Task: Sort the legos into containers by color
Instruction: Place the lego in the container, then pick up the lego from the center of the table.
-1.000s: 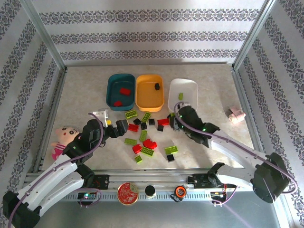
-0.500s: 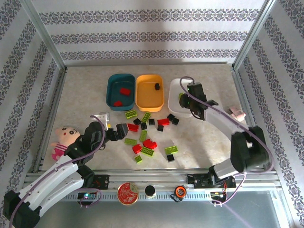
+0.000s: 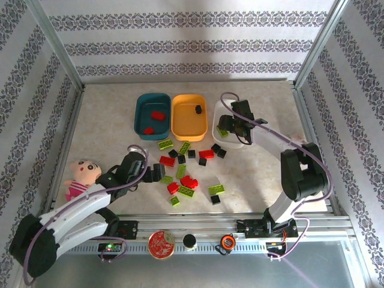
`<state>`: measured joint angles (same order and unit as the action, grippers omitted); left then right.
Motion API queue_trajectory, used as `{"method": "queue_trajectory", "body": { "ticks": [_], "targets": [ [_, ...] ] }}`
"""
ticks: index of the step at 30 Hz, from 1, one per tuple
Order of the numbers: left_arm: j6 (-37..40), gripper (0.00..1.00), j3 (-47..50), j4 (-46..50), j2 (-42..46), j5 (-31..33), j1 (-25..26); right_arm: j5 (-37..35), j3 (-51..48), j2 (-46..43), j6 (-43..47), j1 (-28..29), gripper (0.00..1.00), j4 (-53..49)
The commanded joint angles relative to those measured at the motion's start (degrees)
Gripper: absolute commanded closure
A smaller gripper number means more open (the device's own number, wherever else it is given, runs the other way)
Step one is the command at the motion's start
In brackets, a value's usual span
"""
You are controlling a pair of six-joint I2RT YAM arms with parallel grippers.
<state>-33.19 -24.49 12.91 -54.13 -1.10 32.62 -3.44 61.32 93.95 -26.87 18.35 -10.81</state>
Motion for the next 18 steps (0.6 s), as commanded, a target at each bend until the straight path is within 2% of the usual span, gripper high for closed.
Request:
{"method": "queue_trajectory", "body": {
  "ticks": [1,6,9,13,18],
  "targets": [
    [2.71,0.06,-1.53,-4.90,-5.93,-2.08,0.34,-0.40,-3.24,-4.61,0.73,2.33,0.31,0.61],
    [5.85,0.02,-7.33,-8.90,-18.07,-0.62,1.27,-0.18,-7.06,-8.60,-0.06,3.93,0.31,1.26],
    [7.67,0.05,-10.75,-8.87,-23.32,3.12,3.55,0.00,-8.70,-10.51,-0.42,4.06,0.31,1.49],
    [8.57,0.07,-12.78,-9.40,-27.79,6.57,4.57,-0.02,-10.16,-12.33,-0.50,3.92,0.30,1.70],
    [8.12,0.07,-12.21,-11.46,-29.18,8.92,4.67,0.20,-11.07,-14.09,-0.61,4.00,0.30,2.11]
  ]
}}
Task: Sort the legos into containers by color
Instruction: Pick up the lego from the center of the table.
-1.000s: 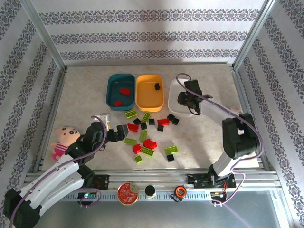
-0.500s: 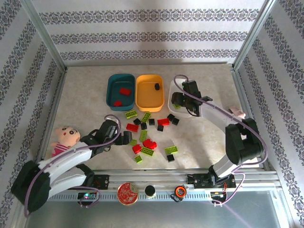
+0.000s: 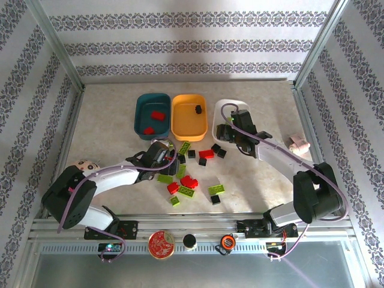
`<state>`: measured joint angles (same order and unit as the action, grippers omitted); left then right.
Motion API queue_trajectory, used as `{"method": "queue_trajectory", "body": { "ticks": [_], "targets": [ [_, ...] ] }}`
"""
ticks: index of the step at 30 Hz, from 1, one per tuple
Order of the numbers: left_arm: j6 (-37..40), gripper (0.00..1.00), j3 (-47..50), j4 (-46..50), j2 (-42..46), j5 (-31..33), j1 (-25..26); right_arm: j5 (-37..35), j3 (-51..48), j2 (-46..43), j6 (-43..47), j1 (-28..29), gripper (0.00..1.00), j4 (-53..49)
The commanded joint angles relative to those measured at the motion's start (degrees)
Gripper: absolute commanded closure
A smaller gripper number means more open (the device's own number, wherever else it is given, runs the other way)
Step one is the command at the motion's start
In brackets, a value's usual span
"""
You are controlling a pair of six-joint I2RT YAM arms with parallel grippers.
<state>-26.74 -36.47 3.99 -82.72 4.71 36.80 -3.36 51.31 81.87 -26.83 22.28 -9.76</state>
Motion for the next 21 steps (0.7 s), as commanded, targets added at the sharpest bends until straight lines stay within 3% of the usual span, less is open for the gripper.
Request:
{"method": "queue_trajectory", "body": {
  "ticks": [1,4,16,21],
  "targets": [
    [2.01,0.09,-0.30,-3.00,-0.98,3.00,0.47,0.19,-1.29,-2.33,-0.68,0.04,0.30,1.26],
    [3.18,0.13,-1.01,-4.19,-2.93,1.97,0.47,0.42,-1.71,-3.07,-0.77,0.09,0.30,1.39],
    [3.83,0.15,-2.71,-7.92,-9.40,3.09,0.43,0.98,-3.06,-6.96,-1.03,0.13,0.30,1.51],
    [3.72,0.35,-2.33,-9.87,-10.24,1.79,0.45,1.33,-3.91,-8.35,-1.78,0.37,0.30,1.41]
  ]
}}
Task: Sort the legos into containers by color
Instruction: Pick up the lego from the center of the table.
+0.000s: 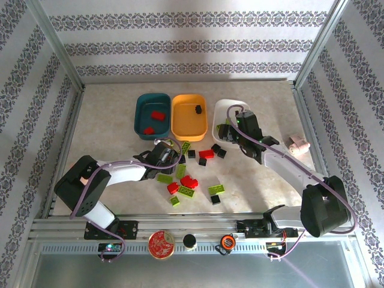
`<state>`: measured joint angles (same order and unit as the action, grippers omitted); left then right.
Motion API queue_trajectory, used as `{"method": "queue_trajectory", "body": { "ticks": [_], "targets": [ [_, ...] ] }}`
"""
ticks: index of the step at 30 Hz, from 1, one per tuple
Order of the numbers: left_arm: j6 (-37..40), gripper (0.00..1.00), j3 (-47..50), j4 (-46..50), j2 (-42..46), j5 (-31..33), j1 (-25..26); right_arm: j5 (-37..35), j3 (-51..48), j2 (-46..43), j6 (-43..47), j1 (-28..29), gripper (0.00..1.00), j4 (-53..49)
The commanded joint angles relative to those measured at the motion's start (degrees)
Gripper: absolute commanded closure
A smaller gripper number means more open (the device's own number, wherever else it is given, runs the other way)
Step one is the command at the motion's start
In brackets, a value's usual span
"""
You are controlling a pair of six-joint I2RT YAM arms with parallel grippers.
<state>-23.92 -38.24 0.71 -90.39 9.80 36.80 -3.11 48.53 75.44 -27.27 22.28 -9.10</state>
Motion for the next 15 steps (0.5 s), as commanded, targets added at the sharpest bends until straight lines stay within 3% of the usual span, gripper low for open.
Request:
{"method": "queue_trajectory", "body": {
  "ticks": [1,5,10,15],
  "targets": [
    [0.67,0.39,-0.08,-6.68,-1.83,-3.45,0.47,1.09,-1.42,-2.36,-1.43,0.52,0.30,0.91],
    [-0.54,0.52,2.70,-5.52,4.91,-3.56,0.58,1.12,-2.13,-3.66,-1.55,1.33,0.30,0.76],
    [-1.93,0.54,3.26,-1.36,17.22,-1.64,-0.07,1.28,-3.70,-4.92,-1.75,2.28,0.30,0.80],
    [-3.55,0.57,-3.50,-0.67,17.31,-6.33,-10.35,1.27,-5.79,-5.86,-2.68,3.85,0.30,1.15]
  ]
}}
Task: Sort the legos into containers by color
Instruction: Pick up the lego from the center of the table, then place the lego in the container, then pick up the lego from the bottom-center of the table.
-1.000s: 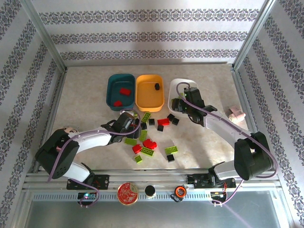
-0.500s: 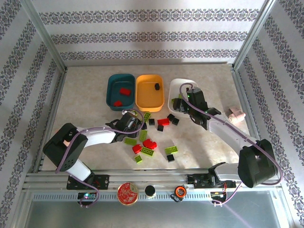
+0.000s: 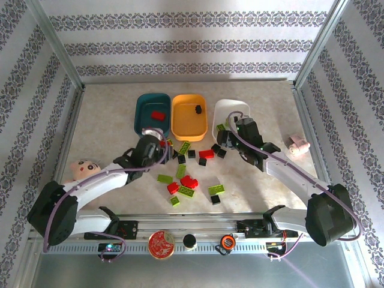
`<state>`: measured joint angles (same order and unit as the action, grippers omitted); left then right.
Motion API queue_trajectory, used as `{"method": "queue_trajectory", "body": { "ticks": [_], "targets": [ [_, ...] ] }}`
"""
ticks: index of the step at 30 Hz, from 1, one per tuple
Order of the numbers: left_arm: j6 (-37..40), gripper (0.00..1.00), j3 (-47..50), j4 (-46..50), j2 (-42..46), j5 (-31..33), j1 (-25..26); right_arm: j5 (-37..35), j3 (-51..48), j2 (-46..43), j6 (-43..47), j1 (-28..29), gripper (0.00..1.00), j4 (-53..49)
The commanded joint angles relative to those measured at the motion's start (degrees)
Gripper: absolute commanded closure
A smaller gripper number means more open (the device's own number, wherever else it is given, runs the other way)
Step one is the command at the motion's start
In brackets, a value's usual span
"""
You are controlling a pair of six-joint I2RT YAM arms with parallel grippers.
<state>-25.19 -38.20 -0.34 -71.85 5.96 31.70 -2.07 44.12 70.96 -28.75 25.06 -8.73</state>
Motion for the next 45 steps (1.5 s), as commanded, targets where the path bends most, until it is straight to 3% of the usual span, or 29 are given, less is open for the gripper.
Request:
{"method": "queue_trajectory", "body": {
  "ticks": [1,8,12,15,19,24,32,36,45],
  "targets": [
    [-2.61,0.57,-5.10,-0.16,-2.62,-2.78,-6.98,0.23,-1.61,-1.57,-1.21,1.34,0.30,0.69],
    [-4.00,0.49,-20.07,0.29,-19.95,-5.19,-14.81,0.36,-3.97,-3.88,-1.77,2.78,0.30,-1.46],
    [-5.00,0.26,-26.05,1.74,-26.51,-7.20,-17.00,2.96,-6.23,-4.95,-2.06,3.41,0.29,-2.41],
    [-5.12,0.16,-28.19,2.51,-27.05,-8.82,-17.20,4.54,-7.30,-4.82,-1.86,4.00,0.29,-3.85],
    [-6.21,0.00,-26.12,1.46,-22.19,-11.62,-16.87,6.37,-8.75,-4.44,-1.91,5.92,0.29,-5.18],
    [-9.09,0.00,-15.26,-2.58,-9.85,-15.68,-13.80,6.34,-9.80,-3.45,-3.03,11.33,0.29,-9.13],
    [-12.53,0.00,2.81,-3.68,9.02,-15.04,-6.70,1.02,-12.23,-2.06,-7.42,20.89,0.23,-12.74],
    [-14.25,0.00,8.49,-2.62,14.18,-14.97,-6.30,-2.01,-11.70,2.01,-8.25,24.29,0.14,-13.04],
    [-14.70,0.00,12.86,1.10,20.72,-12.82,-6.30,-6.91,-7.30,7.61,-7.24,28.28,0.20,-16.14]
  ]
}}
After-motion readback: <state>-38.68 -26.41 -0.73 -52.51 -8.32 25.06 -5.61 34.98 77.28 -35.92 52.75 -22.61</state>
